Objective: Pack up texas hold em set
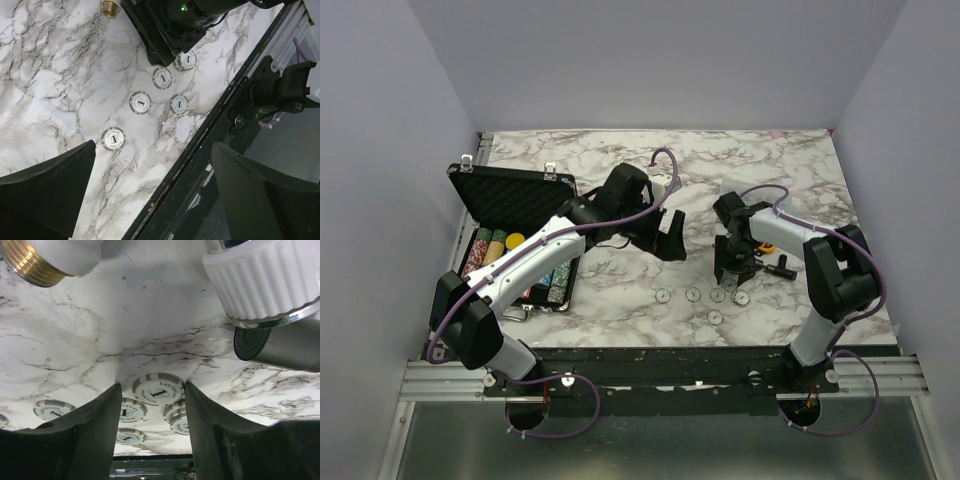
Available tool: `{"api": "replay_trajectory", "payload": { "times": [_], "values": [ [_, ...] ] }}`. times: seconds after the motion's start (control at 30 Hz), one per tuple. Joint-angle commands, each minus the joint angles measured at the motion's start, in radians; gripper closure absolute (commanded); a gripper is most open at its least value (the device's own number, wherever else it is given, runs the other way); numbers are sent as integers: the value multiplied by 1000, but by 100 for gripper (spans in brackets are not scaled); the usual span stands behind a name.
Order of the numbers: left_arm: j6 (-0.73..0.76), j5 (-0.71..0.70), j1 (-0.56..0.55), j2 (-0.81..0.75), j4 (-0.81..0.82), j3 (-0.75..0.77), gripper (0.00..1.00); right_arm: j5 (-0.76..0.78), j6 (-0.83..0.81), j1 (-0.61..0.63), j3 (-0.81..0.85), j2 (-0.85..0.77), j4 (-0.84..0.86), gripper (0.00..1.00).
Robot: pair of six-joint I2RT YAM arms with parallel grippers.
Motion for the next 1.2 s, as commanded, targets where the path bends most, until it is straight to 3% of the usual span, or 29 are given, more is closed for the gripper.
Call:
{"api": "replay_trajectory", "payload": {
  "times": [0.0,0.47,0.73,1.17],
  "values": [
    [12,12,-3,-6,19,-12,2,53,-9,1,-46,56,20,46],
    [12,9,-4,-11,18,-12,2,56,16,1,47,0,3,65],
    [12,9,-3,-13,18,-13,2,86,25,0,110,-55,-77,66],
    [-2,37,-3,-9,27,-14,1,117,108,-4,-55,-219,-200,66]
  ]
}}
